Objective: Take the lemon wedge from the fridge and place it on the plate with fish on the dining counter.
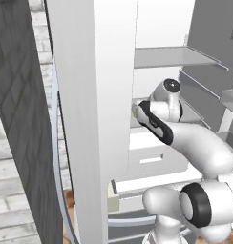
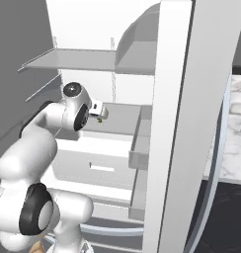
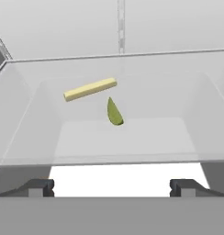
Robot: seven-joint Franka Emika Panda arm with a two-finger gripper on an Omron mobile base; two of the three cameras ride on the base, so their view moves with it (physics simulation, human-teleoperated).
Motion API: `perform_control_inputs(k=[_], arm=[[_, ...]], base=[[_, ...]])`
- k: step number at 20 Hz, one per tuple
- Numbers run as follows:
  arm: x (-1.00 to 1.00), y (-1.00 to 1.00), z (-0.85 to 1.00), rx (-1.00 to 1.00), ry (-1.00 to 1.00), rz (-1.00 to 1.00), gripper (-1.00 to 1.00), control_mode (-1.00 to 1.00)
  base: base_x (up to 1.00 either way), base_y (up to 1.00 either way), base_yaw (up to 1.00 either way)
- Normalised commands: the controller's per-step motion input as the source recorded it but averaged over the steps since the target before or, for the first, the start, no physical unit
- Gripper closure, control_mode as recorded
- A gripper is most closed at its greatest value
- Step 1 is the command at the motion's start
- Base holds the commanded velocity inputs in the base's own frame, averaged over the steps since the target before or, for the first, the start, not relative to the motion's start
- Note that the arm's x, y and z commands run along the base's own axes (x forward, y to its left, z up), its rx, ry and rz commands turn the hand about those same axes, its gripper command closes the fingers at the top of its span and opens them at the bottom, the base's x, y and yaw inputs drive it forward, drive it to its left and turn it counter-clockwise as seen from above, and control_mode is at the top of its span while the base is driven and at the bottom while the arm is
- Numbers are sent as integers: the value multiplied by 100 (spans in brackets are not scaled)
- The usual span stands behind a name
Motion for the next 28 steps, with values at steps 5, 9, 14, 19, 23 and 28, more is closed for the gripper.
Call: perform_control_inputs(k=[5,9,14,19,23,28], arm=[[74,0,-22,0,6,0,-100,-100],[28,3,-1,2,2,0,-100,-100],[23,0,-7,1,4,1,-100,-100],[19,0,-40,0,13,2,-100,-100],[13,0,-45,0,6,1,-100,-100],[34,0,-12,0,1,0,-100,-100]], base=[[0,0,0],[0,0,0],[0,0,0],[0,0,0],[0,0,0],[0,0,0]])
